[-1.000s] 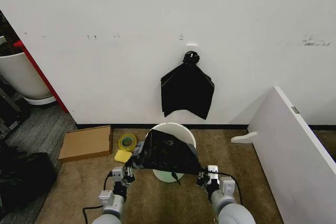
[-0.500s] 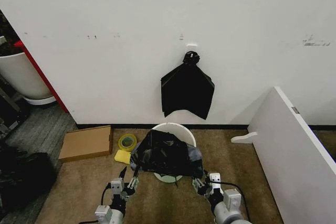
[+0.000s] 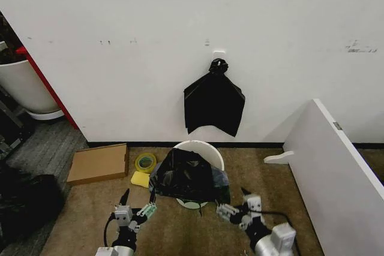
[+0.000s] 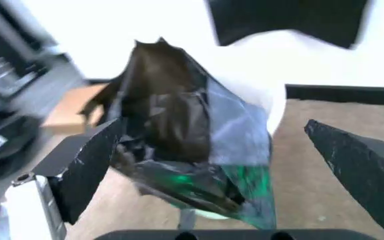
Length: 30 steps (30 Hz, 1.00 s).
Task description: Place the garbage bag over the trash bin.
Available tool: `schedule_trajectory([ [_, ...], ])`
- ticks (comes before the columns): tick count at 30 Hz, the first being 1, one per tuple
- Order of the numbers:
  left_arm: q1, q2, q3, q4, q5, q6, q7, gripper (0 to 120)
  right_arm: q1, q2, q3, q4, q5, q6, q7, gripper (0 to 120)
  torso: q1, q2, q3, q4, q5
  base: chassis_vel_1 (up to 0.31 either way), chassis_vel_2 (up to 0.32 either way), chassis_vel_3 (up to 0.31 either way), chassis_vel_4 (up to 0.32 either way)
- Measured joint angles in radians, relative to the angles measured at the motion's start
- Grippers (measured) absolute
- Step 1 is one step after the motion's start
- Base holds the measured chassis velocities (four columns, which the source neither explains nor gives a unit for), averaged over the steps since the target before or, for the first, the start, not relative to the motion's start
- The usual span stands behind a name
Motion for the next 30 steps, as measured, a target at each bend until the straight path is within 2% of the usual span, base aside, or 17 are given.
schedule_trajectory([
  [2, 0.025, -0.008, -0.011, -0.009, 0.016, -0.014, 0.001, 100, 0.107, -0.064, 0.099, -0.008, 0.186, -0.142, -0.077, 100, 0.000, 0.000, 0.000, 0.0004, 0.0002, 0.000, 0.000, 0.000, 0.000],
  [3, 0.025, -0.008, -0.011, -0.009, 0.016, -0.014, 0.001, 100, 0.107, -0.064, 0.099, -0.008, 0.186, -0.142, -0.077, 100, 0.000, 0.000, 0.000, 0.0004, 0.0002, 0.000, 0.000, 0.000, 0.000],
  [5, 0.035, -0.009, -0.017, -0.015, 0.031, -0.025, 0.001, 100, 0.196, -0.125, 0.137, -0.057, 0.291, -0.213, -0.133, 100, 0.000, 0.000, 0.000, 0.0001, -0.0003, 0.000, 0.000, 0.000, 0.000],
  [7, 0.044, -0.012, -0.024, -0.018, 0.038, -0.031, 0.001, 100, 0.278, -0.171, 0.122, -0.120, 0.326, -0.241, -0.164, 100, 0.000, 0.000, 0.000, 0.0000, 0.0002, 0.000, 0.000, 0.000, 0.000],
  [8, 0.056, -0.017, -0.032, -0.021, 0.049, -0.040, 0.002, 100, 0.369, -0.207, 0.081, -0.188, 0.350, -0.259, -0.175, 100, 0.000, 0.000, 0.000, 0.0002, 0.0003, 0.000, 0.000, 0.000, 0.000],
  [10, 0.061, -0.020, -0.035, -0.022, 0.055, -0.044, 0.002, 100, 0.405, -0.217, 0.061, -0.213, 0.357, -0.264, -0.177, 100, 0.000, 0.000, 0.000, 0.0004, 0.0002, 0.000, 0.000, 0.000, 0.000],
  [12, 0.078, -0.028, -0.044, -0.026, 0.076, -0.056, 0.004, 100, 0.549, -0.239, -0.039, -0.313, 0.369, -0.276, -0.194, 100, 0.000, 0.000, 0.000, 0.0003, 0.0001, 0.000, 0.000, 0.000, 0.000],
  [15, 0.100, -0.040, -0.048, -0.038, 0.090, -0.063, 0.011, 100, 0.727, -0.235, -0.185, -0.456, 0.357, -0.279, -0.242, 100, 0.000, 0.000, 0.000, 0.0004, 0.0001, 0.000, 0.000, 0.000, 0.000],
  [16, 0.100, -0.040, -0.048, -0.038, 0.090, -0.063, 0.011, 100, 0.727, -0.235, -0.185, -0.456, 0.357, -0.279, -0.242, 100, 0.000, 0.000, 0.000, 0.0004, 0.0001, 0.000, 0.000, 0.000, 0.000],
  [18, 0.108, -0.045, -0.048, -0.044, 0.096, -0.063, 0.013, 100, 0.826, -0.224, -0.260, -0.537, 0.344, -0.279, -0.264, 100, 0.000, 0.000, 0.000, 0.0002, -0.0002, 0.000, 0.000, 0.000, 0.000],
  [22, 0.121, -0.061, -0.046, -0.051, 0.115, -0.064, 0.014, 100, 1.026, -0.170, -0.423, -0.709, 0.305, -0.267, -0.323, 100, 0.000, 0.000, 0.000, 0.0004, -0.0004, 0.000, 0.000, 0.000, 0.000],
  [30, 0.141, -0.085, -0.042, -0.057, 0.124, -0.063, 0.017, 100, 1.129, -0.083, -0.557, -0.881, 0.188, -0.208, -0.390, 100, 0.000, 0.000, 0.000, 0.0003, 0.0000, 0.000, 0.000, 0.000, 0.000],
])
